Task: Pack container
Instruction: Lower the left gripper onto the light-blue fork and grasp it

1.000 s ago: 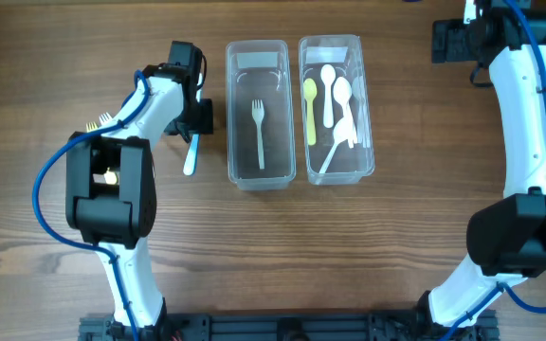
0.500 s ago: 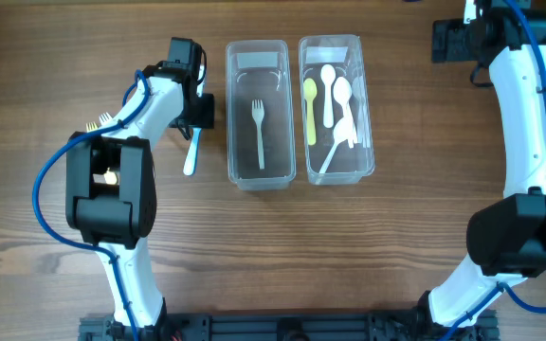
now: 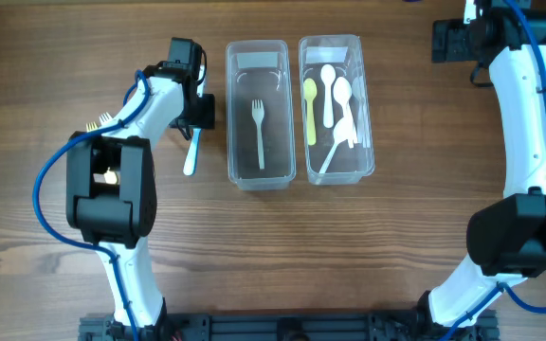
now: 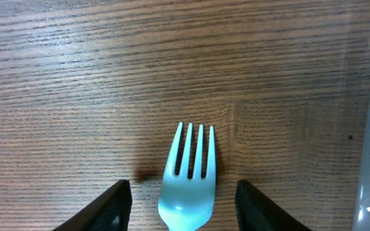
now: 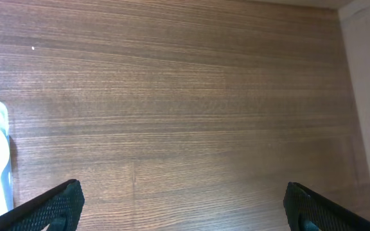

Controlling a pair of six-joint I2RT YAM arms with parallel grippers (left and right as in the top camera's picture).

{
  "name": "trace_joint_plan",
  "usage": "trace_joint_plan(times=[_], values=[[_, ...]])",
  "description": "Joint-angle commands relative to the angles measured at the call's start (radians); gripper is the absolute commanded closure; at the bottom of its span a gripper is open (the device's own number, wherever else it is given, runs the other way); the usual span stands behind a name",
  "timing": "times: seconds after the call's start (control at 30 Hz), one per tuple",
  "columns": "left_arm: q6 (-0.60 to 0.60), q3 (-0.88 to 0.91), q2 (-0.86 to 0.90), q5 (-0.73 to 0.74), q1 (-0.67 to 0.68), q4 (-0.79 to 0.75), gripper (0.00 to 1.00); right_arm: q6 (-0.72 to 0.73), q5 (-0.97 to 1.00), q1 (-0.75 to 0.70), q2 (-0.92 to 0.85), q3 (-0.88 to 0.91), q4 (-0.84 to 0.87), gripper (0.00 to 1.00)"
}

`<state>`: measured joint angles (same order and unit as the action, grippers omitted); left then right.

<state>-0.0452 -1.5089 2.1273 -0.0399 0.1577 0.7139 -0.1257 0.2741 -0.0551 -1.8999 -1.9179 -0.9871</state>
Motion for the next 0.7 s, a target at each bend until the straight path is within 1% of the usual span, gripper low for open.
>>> trace_joint_plan(times=[0.0,0.13,0.17,0.2,0.27,0.33,0.43,0.53,0.67], values=[[0.012,0.004,0.033,0.013,-0.003,0.006,0.45,-0.006,0.017,0.002,-0.006,-0.013,0.003,0.00],[0.011,0.004,0.033,0.013,-0.003,0.009,0.44,-0.006,0.017,0.002,-0.006,-0.013,0.003,0.00],[0.012,0.004,0.033,0.013,-0.003,0.012,0.46,-0.005,0.017,0.002,-0.006,-0.013,0.002,0.00],[0.011,0.004,0.033,0.013,-0.003,0.013,0.53,-0.006,0.017,0.002,-0.006,-0.013,0.003,0.00],[0.011,0.004,0.033,0.013,-0.003,0.013,0.72,-0.006,0.017,0.002,-0.006,-0.013,0.003,0.00],[0.011,0.004,0.033,0.013,-0.003,0.015,0.77,-0.005,0.017,0.002,-0.006,-0.013,0.003,0.00],[0.011,0.004,0.033,0.013,-0.003,0.027,0.76,-0.006,0.017,0.002,-0.006,-0.013,0.003,0.00],[0.012,0.003,0.033,0.012,-0.003,0.043,0.72,-0.005,0.017,0.002,-0.006,-0.013,0.003,0.00],[0.012,0.003,0.025,0.006,-0.003,0.068,0.72,-0.005,0.017,0.002,-0.006,-0.013,0.003,0.00]])
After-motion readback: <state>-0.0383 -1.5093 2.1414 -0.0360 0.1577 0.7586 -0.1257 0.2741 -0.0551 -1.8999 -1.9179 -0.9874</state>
